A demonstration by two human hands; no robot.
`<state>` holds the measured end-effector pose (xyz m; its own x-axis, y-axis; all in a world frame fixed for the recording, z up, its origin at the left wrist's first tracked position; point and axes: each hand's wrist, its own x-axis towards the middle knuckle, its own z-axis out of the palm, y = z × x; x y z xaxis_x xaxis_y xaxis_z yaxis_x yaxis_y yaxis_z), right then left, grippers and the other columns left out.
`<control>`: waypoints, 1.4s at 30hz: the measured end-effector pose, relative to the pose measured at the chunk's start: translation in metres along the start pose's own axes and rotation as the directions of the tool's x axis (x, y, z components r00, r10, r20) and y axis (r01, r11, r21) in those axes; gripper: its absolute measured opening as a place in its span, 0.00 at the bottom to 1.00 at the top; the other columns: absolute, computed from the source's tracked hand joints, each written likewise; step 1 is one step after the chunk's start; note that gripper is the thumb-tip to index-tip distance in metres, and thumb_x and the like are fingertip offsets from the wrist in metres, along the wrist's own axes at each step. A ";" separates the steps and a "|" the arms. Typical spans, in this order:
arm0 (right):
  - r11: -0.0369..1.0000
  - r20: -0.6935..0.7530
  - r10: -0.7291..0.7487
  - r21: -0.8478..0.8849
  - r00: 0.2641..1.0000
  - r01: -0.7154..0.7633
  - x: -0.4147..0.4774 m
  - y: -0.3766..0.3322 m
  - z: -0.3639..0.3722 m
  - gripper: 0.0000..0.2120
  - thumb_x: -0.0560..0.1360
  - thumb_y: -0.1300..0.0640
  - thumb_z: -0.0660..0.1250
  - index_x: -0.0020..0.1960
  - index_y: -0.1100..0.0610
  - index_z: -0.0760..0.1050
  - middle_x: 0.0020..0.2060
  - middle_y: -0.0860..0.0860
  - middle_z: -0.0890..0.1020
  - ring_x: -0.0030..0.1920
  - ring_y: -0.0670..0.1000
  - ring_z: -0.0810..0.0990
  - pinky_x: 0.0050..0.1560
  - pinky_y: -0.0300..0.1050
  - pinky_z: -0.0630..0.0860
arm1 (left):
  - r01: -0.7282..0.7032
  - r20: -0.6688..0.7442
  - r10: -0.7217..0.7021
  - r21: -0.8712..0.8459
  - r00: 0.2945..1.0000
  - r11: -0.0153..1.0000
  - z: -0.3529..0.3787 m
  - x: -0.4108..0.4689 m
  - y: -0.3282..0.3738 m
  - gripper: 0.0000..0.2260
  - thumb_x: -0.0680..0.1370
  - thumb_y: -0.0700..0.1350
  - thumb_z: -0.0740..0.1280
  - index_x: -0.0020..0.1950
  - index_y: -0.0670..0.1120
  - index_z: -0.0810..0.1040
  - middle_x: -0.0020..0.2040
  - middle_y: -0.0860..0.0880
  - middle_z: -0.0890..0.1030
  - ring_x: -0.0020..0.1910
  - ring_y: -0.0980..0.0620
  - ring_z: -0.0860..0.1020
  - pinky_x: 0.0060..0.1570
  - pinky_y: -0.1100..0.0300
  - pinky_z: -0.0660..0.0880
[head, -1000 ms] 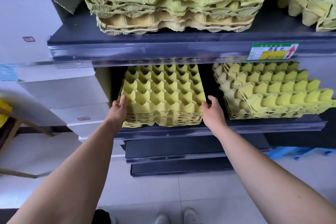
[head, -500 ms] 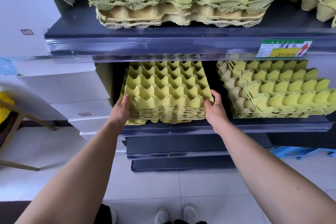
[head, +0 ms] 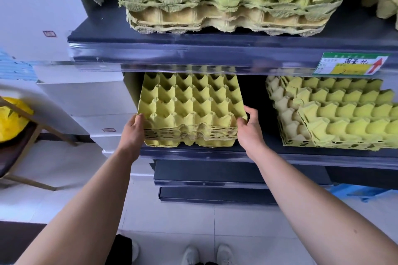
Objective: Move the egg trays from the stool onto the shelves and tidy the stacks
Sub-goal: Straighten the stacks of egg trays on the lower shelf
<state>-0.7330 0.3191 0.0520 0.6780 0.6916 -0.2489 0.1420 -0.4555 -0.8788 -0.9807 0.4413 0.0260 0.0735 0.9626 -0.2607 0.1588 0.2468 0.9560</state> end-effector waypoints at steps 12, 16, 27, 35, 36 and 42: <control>0.968 0.078 0.007 -0.251 0.997 0.013 0.011 0.016 -0.002 0.18 0.81 0.56 0.50 0.70 0.48 0.54 0.36 0.54 0.74 0.28 0.52 0.71 0.25 0.43 0.66 | 0.046 0.117 -0.061 0.123 0.991 0.991 0.008 -0.002 -0.018 0.20 0.84 0.53 0.52 0.69 0.41 0.64 0.63 0.36 0.74 0.59 0.38 0.74 0.59 0.49 0.69; 0.949 0.080 -0.035 -0.309 0.996 0.058 0.014 0.017 -0.010 0.17 0.82 0.56 0.51 0.70 0.50 0.56 0.37 0.53 0.74 0.29 0.50 0.71 0.25 0.42 0.65 | 0.048 0.143 -0.070 0.154 0.987 0.987 0.010 0.003 -0.023 0.22 0.83 0.56 0.52 0.70 0.44 0.64 0.63 0.43 0.74 0.56 0.46 0.73 0.59 0.53 0.68; 0.695 0.140 -0.299 -0.646 0.944 0.316 0.040 0.004 -0.020 0.25 0.79 0.66 0.55 0.75 0.60 0.58 0.72 0.58 0.65 0.69 0.56 0.68 0.66 0.45 0.66 | -0.013 0.124 -0.014 0.210 0.992 0.978 0.014 0.025 -0.014 0.22 0.82 0.53 0.58 0.75 0.52 0.61 0.62 0.46 0.77 0.62 0.45 0.76 0.65 0.44 0.70; 0.574 0.178 -0.307 -0.749 0.935 0.331 0.046 0.000 -0.020 0.26 0.81 0.52 0.53 0.76 0.61 0.55 0.77 0.54 0.50 0.75 0.55 0.56 0.72 0.48 0.59 | -0.225 0.096 0.205 0.490 0.974 0.842 0.026 0.031 0.004 0.29 0.79 0.57 0.62 0.77 0.50 0.58 0.74 0.47 0.66 0.70 0.47 0.68 0.69 0.51 0.65; 0.558 0.217 -0.291 -0.753 0.932 0.349 0.049 -0.001 -0.018 0.27 0.82 0.49 0.51 0.77 0.61 0.51 0.77 0.54 0.48 0.76 0.54 0.52 0.73 0.47 0.55 | -0.274 0.132 0.241 0.532 0.962 0.801 0.031 0.031 0.008 0.33 0.76 0.61 0.64 0.77 0.52 0.59 0.75 0.47 0.62 0.71 0.47 0.67 0.70 0.50 0.65; 0.575 0.286 -0.175 -0.747 0.942 0.334 0.054 0.010 -0.017 0.30 0.82 0.45 0.44 0.77 0.62 0.47 0.77 0.51 0.41 0.76 0.49 0.50 0.73 0.45 0.55 | -0.267 0.191 0.187 0.725 0.964 0.635 0.042 0.029 0.011 0.38 0.70 0.70 0.65 0.76 0.55 0.63 0.77 0.51 0.56 0.69 0.47 0.69 0.64 0.52 0.69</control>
<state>-0.6832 0.3427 0.0369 0.4076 0.8917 -0.1969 0.8465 -0.4498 -0.2847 -0.9354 0.4677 0.0237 0.2887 0.9524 -0.0980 0.7951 -0.1815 0.5787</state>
